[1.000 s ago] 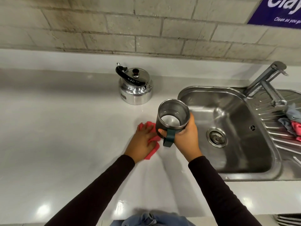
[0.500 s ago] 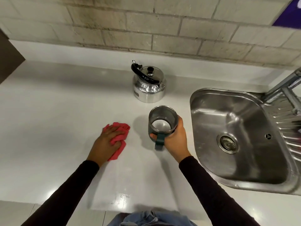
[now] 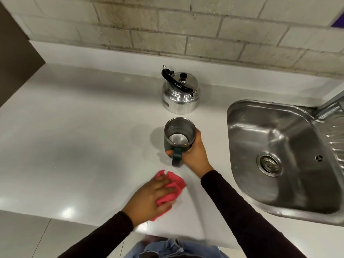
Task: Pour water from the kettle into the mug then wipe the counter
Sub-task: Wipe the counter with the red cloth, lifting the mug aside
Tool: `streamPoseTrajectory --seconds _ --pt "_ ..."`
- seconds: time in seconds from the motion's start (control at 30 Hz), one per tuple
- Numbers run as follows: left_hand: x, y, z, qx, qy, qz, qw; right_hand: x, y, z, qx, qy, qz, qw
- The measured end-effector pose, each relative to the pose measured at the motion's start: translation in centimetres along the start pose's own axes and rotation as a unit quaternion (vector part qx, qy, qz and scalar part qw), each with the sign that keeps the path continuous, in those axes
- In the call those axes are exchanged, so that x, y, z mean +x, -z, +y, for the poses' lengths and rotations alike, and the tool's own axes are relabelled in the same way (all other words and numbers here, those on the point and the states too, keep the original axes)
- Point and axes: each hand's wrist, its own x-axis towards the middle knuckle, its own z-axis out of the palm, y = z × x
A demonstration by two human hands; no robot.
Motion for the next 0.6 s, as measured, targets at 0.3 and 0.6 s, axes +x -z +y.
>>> streamPoseTrajectory --seconds 0.3,0.6 --pt "9.8 -5.8 4.9 -0.020 0.007 0.038 0.999 -2.1 8.7 1.6 -0.124 -0.032 0.040 0.991" --pt "22.0 -8.1 6.7 0.025 0.101 0.095 0.990 -2.9 16.4 3.0 0.007 -0.071 0.144 0.987"
